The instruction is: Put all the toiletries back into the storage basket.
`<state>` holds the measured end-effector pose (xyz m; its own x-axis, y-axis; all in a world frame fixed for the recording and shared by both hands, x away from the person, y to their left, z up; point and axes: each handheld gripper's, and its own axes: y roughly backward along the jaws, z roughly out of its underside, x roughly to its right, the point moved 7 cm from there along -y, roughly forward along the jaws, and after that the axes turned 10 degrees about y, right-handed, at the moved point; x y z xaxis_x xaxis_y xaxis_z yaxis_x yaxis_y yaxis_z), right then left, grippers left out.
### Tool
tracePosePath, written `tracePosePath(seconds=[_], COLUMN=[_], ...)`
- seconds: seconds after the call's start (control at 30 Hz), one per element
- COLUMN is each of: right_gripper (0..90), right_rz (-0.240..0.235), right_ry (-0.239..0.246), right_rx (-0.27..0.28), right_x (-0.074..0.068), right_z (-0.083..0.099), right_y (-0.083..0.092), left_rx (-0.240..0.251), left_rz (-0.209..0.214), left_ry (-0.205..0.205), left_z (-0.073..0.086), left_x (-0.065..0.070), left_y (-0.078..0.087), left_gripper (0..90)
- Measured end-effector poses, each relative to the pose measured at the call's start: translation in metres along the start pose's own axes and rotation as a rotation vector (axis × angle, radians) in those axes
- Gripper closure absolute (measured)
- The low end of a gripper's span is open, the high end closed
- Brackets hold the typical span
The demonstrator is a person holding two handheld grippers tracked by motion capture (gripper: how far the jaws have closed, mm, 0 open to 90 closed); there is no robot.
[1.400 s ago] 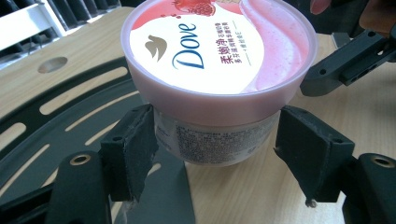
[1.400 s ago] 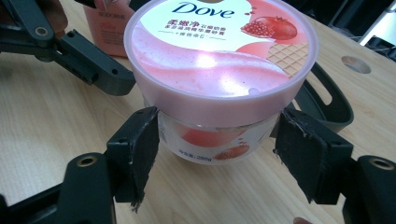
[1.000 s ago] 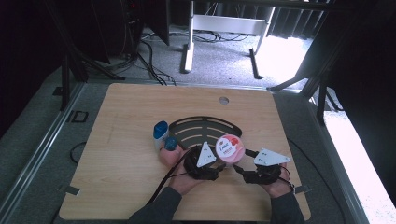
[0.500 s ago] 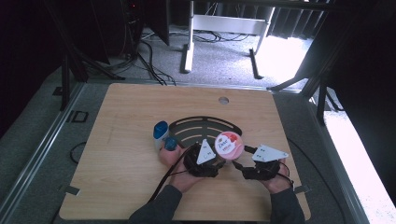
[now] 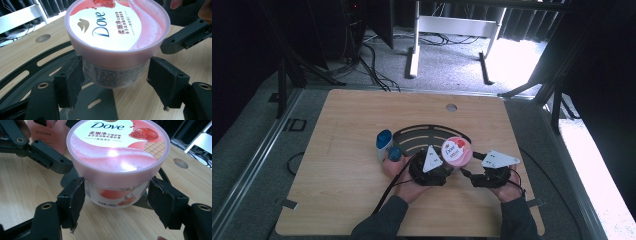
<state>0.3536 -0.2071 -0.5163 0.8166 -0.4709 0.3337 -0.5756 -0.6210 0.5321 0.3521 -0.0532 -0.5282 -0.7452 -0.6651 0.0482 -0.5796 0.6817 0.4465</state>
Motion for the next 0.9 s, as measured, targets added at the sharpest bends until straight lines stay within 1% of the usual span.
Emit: tracePosePath(seconds=[0.2,0.43,0.57,0.63,0.67,0.9], right_gripper=[30.2,30.2,30.5,30.7,30.9,31.1], right_rz=[-0.004,-0.011,-0.011,-0.010,-0.011,-0.011], right_ry=[0.002,0.001,0.002,0.001,-0.001,0.007], right_rx=[0.005,0.003,-0.003,-0.006,-0.009,-0.020], right_x=[0.004,0.009,0.012,0.013,0.013,0.020], right_z=[-0.002,0.001,0.002,0.003,0.003,0.004], right_y=[-0.003,-0.005,-0.008,-0.008,-0.008,-0.012], left_rx=[0.004,-0.002,-0.008,-0.010,-0.012,-0.012], left_rz=[-0.011,-0.022,-0.021,-0.022,-0.031,-0.042], left_ry=[0.001,-0.001,0.008,0.006,-0.007,-0.016], left_z=[-0.002,-0.003,-0.003,-0.003,-0.005,-0.007], left_x=[-0.003,-0.004,-0.006,-0.007,-0.008,-0.011], left_y=[-0.001,-0.006,-0.010,-0.011,-0.013,-0.017], left_gripper=[29.3,29.4,29.4,29.4,29.4,29.5])
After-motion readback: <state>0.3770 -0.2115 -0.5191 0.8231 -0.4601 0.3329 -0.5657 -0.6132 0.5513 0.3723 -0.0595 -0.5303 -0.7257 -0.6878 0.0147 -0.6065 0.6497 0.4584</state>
